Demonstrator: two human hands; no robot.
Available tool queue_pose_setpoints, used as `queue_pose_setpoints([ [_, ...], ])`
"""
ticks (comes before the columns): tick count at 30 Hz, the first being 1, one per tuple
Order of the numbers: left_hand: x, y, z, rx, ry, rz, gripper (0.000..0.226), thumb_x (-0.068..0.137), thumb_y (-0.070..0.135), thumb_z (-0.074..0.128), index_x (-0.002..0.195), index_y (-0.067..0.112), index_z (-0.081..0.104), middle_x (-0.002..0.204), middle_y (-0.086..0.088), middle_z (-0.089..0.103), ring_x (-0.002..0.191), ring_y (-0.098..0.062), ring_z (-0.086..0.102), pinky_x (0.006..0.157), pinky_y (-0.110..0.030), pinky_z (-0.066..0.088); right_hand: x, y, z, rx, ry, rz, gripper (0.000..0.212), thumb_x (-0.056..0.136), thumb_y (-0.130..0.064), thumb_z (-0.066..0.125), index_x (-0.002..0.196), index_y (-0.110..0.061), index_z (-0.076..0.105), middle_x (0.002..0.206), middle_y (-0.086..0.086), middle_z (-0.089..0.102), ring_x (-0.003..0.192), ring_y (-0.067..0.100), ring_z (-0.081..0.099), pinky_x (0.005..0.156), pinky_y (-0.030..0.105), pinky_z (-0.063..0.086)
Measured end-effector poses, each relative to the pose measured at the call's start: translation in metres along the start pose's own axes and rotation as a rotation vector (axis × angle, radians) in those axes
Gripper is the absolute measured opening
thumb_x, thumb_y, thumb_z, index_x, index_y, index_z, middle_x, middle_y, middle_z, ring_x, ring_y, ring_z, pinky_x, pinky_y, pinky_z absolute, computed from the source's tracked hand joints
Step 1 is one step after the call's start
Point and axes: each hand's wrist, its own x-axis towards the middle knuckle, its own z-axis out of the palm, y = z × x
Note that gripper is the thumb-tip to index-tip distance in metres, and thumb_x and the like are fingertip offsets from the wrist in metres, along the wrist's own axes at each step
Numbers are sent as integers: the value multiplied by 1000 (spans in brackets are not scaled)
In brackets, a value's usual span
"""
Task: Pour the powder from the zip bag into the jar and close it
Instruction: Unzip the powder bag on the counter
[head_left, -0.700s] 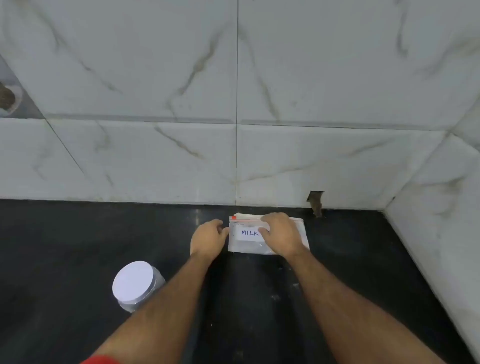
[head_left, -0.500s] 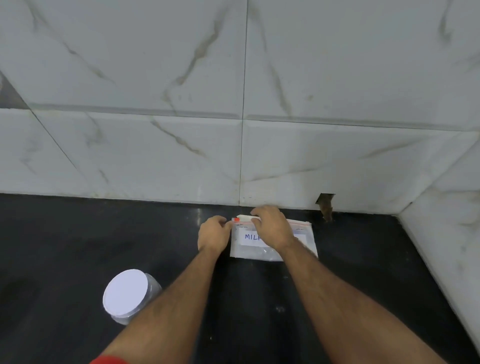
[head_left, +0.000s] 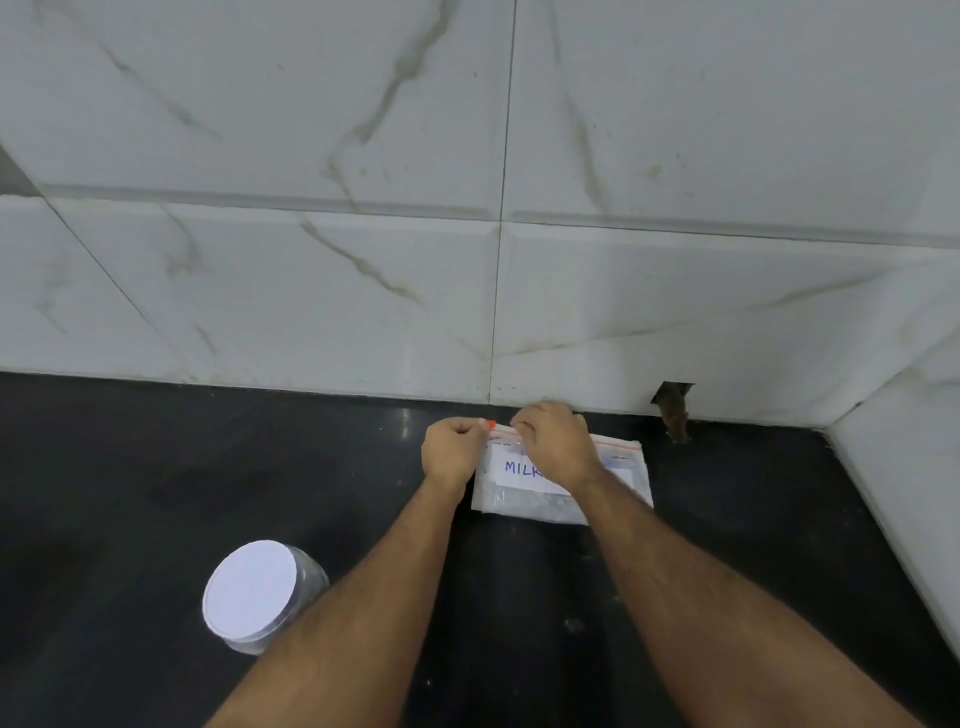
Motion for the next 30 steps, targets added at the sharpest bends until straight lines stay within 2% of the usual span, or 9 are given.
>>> queue_pose_setpoints([
  [3,-10,15,-6,-134,-87,49,10,91,15,70,89,10,78,89,-7,78,84,-22,74,77,-35,61,-6,-4,-20,164,-65,16,24,102,-30,48,97,-23,71,97,-4,70,92,19,62,91,42,48],
  [8,-40,46,-20,-222,-176,118,11,92,14,69,90,11,79,85,-6,79,77,-18,73,76,-34,61,-28,-12,-78,439,-130,16,16,97,-30,63,86,-23,71,89,1,74,84,22,70,77,38,54],
  [12,-72,72,-31,-267,-206,197,14,94,8,65,98,2,76,89,-13,75,75,-18,66,70,-27,56,-52,-25,-121,454,-92,-44,13,95,-25,68,84,-23,73,87,-2,74,81,20,70,75,33,54],
  [16,-109,94,-42,-269,-233,266,14,93,8,65,99,1,76,85,-15,70,68,-18,63,60,-23,53,-82,-36,-153,470,-44,-72,13,93,-20,70,81,-20,75,92,10,77,81,22,66,84,42,54],
  [18,-127,102,-47,-288,-248,294,12,93,8,66,95,4,77,77,-12,68,60,-16,60,52,-20,50,-97,-41,-166,472,-14,-90,14,92,-18,71,78,-19,75,90,14,77,76,20,64,77,40,53],
  [21,-151,109,-54,-281,-276,323,12,93,10,66,95,4,76,81,-14,69,68,-23,57,58,-28,48,-117,-46,-185,470,10,-97,17,89,-18,73,72,-22,74,69,1,72,61,10,59,63,31,48],
  [24,-171,110,-63,-289,-334,306,10,92,13,68,93,9,77,78,-8,73,62,-18,64,54,-24,52,-136,-48,-199,444,-59,-109,18,88,-19,74,70,-21,74,60,-12,66,55,3,56,60,25,47],
  [26,-181,108,-68,-291,-396,249,13,91,16,70,99,8,78,78,-5,75,59,-14,67,52,-22,54,-146,-49,-207,436,-132,-103,16,88,-17,74,73,-21,76,66,-10,70,62,4,60,69,25,50],
  [30,-194,95,-70,-272,-454,140,9,91,17,70,94,15,78,71,2,74,55,-7,64,54,-23,56,-158,-46,-206,400,-236,-29,16,86,-17,75,71,-21,77,67,-7,73,63,9,64,71,29,52],
])
